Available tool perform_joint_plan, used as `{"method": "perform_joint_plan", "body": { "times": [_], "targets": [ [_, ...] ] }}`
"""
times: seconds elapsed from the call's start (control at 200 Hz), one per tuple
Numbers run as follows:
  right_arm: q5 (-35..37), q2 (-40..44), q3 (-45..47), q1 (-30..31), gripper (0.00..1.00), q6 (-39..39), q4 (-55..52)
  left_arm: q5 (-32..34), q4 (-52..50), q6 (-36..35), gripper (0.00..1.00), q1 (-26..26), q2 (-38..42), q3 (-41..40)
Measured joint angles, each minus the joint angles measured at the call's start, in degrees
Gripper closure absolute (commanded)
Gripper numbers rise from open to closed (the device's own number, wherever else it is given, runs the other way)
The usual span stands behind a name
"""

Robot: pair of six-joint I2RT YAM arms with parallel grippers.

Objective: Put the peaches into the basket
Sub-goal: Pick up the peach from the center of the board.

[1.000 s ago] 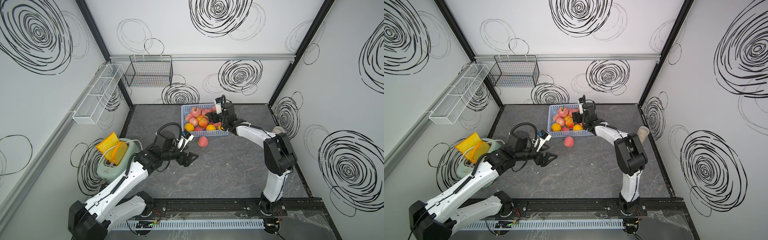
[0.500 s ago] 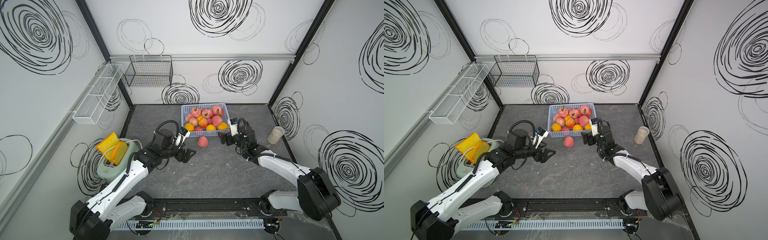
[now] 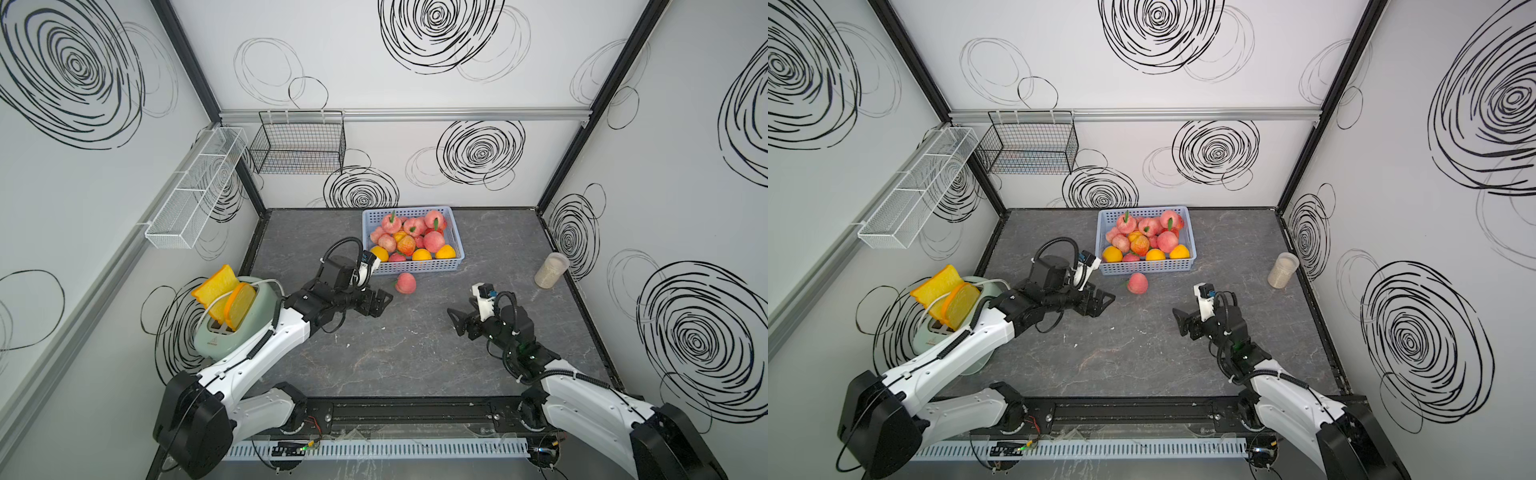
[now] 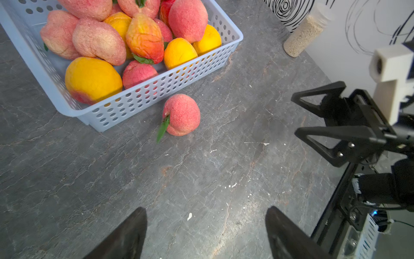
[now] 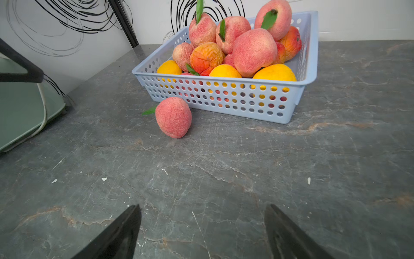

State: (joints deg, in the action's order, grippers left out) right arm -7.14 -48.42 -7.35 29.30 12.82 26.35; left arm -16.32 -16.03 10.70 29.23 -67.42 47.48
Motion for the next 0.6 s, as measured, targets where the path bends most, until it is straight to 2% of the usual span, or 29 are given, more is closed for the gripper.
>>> {"method": "perform_joint_plan", "body": {
  "times": [0.21, 0.4, 0.6],
  "targets": [
    [-1.57, 0.02, 0.35, 0.22, 0.17, 0.9, 2.4, 4.02, 8.85, 6.1, 0.14, 3.87, -5.29, -1.14],
    [-2.21, -3.41, 0.04, 1.79, 0.17, 0.87, 2.6, 7.54, 19.45, 14.45, 0.12, 5.86, -12.26, -3.8],
    [-1.79, -3.19, -0.35, 3.15, 0.17, 0.68, 2.69, 13.94, 25.09, 22.21, 0.09, 8.41, -19.02, -3.89]
  ]
}}
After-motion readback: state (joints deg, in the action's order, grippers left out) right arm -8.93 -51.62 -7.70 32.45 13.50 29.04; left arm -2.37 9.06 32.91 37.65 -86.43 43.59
